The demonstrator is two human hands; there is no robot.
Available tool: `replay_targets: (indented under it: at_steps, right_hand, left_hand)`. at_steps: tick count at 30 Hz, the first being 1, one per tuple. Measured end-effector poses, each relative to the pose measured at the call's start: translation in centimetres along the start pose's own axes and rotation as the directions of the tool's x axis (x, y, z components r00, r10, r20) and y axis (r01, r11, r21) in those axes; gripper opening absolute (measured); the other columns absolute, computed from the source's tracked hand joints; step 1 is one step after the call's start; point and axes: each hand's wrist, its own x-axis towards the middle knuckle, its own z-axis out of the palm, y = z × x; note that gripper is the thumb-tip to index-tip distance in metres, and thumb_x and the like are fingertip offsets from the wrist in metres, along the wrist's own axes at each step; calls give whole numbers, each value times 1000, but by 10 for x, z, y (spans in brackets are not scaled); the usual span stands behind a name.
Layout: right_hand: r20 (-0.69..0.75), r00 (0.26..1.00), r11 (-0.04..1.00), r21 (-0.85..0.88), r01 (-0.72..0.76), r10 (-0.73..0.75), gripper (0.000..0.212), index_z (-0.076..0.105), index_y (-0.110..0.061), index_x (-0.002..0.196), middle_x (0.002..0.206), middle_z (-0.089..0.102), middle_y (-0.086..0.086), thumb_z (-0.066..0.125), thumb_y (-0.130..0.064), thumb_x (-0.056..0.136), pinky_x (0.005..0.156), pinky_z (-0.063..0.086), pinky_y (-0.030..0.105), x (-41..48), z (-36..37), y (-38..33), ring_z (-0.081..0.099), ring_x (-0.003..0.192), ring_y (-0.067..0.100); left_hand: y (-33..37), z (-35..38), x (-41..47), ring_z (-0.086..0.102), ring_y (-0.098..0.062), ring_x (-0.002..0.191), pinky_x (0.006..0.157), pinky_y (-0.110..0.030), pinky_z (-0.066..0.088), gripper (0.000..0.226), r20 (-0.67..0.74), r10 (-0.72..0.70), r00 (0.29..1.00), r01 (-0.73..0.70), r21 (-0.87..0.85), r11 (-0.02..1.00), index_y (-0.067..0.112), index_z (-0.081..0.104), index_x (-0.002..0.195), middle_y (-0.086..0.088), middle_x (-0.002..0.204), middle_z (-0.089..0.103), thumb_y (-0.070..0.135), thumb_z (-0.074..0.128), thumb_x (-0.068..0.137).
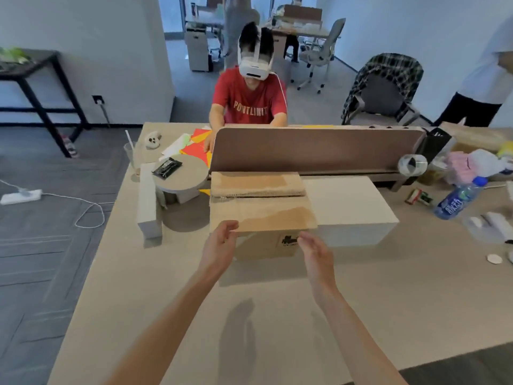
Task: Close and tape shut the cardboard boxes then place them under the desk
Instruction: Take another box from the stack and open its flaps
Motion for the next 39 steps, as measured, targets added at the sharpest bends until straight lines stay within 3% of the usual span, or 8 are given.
replay_targets:
  at_steps: [9, 14, 18, 20, 23, 32, 36, 39]
  right_hand:
    - [226, 970, 938, -311, 153, -83, 40, 49, -16, 138, 145, 44, 3, 49, -18, 98, 99, 32, 25, 171, -7, -7, 43, 132, 19]
    - [327, 944, 921, -355, 161, -39, 43, 49, -15, 139, 145, 47, 3, 52, -19, 96, 114, 33, 40, 216, -1, -2, 41, 136, 20]
    - [323, 946, 930, -335, 153, -39, 42, 55, -14, 134, 131, 58, 4, 54, -16, 93, 97, 37, 27, 226, -3, 6, 51, 118, 17]
    - [311, 950, 946, -308, 101, 0, 44, 55, -17, 135, 131, 58, 2, 55, -18, 92, 97, 38, 28, 226, -1, 4, 50, 121, 17]
    - [319, 947, 971, -235, 40, 39, 48, 52, -19, 139, 138, 54, -4, 57, -18, 90, 108, 36, 30, 224, -3, 2, 47, 130, 14]
    - [373, 928, 982, -180, 60, 11, 54, 53, -24, 139, 134, 52, -10, 59, -23, 85, 110, 40, 39, 153, -17, -17, 48, 124, 10]
    - [352, 934, 980, -158, 122, -59, 60, 58, -32, 130, 129, 60, -8, 53, -43, 71, 103, 48, 46, 117, -37, -34, 55, 120, 12]
    - [312, 933, 970, -101, 220, -179, 43, 63, -35, 118, 118, 65, -11, 53, -33, 76, 99, 51, 44, 89, -62, -58, 59, 113, 11]
  left_hand:
    - [5, 18, 102, 56, -20, 112, 94, -37, 44, 39, -248, -142, 958, 221, 331, 917, 14, 51, 130, -3, 127, 56, 13, 44, 91]
    - [1, 34, 130, 51, -24, 115, 92, -35, 40, 45, -363, -349, 864, 432, 180, 884, 14, 41, 138, -4, 128, 55, 21, 42, 93]
    - [-11, 33, 149, 53, -36, 114, 90, -42, 44, 44, -467, -460, 755, 552, 75, 831, 3, 52, 127, -18, 117, 60, 30, 47, 93]
    - [-11, 31, 149, 56, -27, 86, 68, -33, 42, 24, -474, -453, 755, 546, 74, 834, 5, 62, 100, -7, 83, 59, 23, 50, 90]
    - [-14, 33, 139, 49, -15, 70, 58, -25, 36, 16, -481, -425, 767, 520, 79, 850, 8, 64, 95, 1, 75, 56, 17, 54, 88]
    - [-9, 6, 41, 57, -20, 92, 73, -30, 42, 22, -585, -415, 697, 408, -153, 900, 13, 63, 104, 4, 88, 62, 21, 64, 85]
    - [27, -15, 5, 55, -18, 91, 80, -35, 44, 14, -595, -301, 745, 267, -149, 952, 16, 60, 98, 4, 93, 60, 26, 60, 88]
    - [63, -16, -12, 53, -18, 91, 79, -36, 43, 18, -590, -215, 778, 171, -130, 977, 15, 57, 101, 3, 94, 57, 28, 56, 90]
